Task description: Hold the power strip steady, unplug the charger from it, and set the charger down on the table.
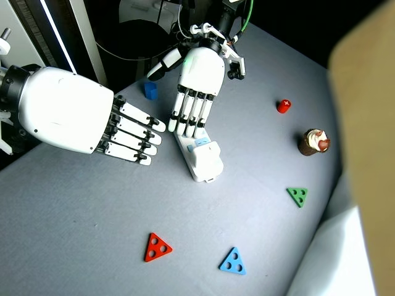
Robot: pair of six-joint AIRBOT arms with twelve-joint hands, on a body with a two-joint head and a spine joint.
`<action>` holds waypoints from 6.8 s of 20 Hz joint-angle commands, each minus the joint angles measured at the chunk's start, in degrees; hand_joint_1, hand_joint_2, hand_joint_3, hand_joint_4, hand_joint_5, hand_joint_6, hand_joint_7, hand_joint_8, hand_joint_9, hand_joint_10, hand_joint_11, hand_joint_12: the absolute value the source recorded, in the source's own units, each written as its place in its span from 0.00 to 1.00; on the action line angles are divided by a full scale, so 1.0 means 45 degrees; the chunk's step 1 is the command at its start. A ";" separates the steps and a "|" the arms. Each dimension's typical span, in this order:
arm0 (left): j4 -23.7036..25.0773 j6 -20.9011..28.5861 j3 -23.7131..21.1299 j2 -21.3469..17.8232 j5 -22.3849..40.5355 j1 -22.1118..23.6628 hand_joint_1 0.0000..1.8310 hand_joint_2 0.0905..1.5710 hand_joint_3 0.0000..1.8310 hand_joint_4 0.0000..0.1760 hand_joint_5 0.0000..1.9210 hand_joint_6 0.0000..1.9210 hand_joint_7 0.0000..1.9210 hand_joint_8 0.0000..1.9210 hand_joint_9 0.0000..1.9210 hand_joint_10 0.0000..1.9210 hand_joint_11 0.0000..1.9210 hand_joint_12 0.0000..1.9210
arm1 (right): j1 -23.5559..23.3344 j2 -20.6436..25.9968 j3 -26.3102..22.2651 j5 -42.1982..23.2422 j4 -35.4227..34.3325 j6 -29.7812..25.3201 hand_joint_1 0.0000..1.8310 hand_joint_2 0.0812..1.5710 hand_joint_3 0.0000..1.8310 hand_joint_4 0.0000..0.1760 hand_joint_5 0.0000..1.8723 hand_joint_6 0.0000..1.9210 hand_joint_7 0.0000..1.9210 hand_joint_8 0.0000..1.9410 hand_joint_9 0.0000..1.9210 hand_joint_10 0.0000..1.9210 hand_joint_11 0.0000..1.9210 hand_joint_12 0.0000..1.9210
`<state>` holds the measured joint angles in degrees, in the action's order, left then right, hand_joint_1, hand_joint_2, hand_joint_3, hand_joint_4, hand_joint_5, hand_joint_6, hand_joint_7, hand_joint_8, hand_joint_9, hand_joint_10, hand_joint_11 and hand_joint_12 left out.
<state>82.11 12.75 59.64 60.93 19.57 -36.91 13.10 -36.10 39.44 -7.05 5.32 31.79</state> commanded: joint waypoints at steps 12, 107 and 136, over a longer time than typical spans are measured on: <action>-0.0135 0.0127 0.0053 0.0174 0.0411 -0.0126 0.00 0.58 0.00 0.00 0.07 0.00 0.07 0.00 0.07 0.00 0.05 0.05 | 0.0027 -0.1458 0.1378 -0.2233 -0.4270 0.1879 0.59 0.69 0.00 0.00 0.21 0.00 0.23 0.00 0.26 0.00 0.24 0.14; 0.2199 0.2170 0.0254 0.0296 0.0423 0.0327 0.00 0.58 0.00 0.00 0.06 0.00 0.06 0.00 0.06 0.00 0.06 0.02 | 0.0493 -0.7914 0.7035 -0.4620 -0.9339 0.3627 0.76 0.64 0.00 0.00 0.56 0.44 0.64 0.20 0.57 0.50 0.44 0.47; 0.1945 0.3065 0.0730 0.0763 0.0749 -0.0198 0.00 0.58 0.00 0.00 0.06 0.00 0.07 0.00 0.06 0.00 0.06 0.01 | -0.0458 -0.7594 0.7099 -0.4585 -0.8615 0.3329 0.76 0.64 0.00 0.00 0.58 0.40 0.64 0.19 0.59 0.48 0.49 0.40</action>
<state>90.45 25.47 62.89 63.35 22.31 -36.88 12.67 -71.16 71.48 -19.35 -33.85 49.32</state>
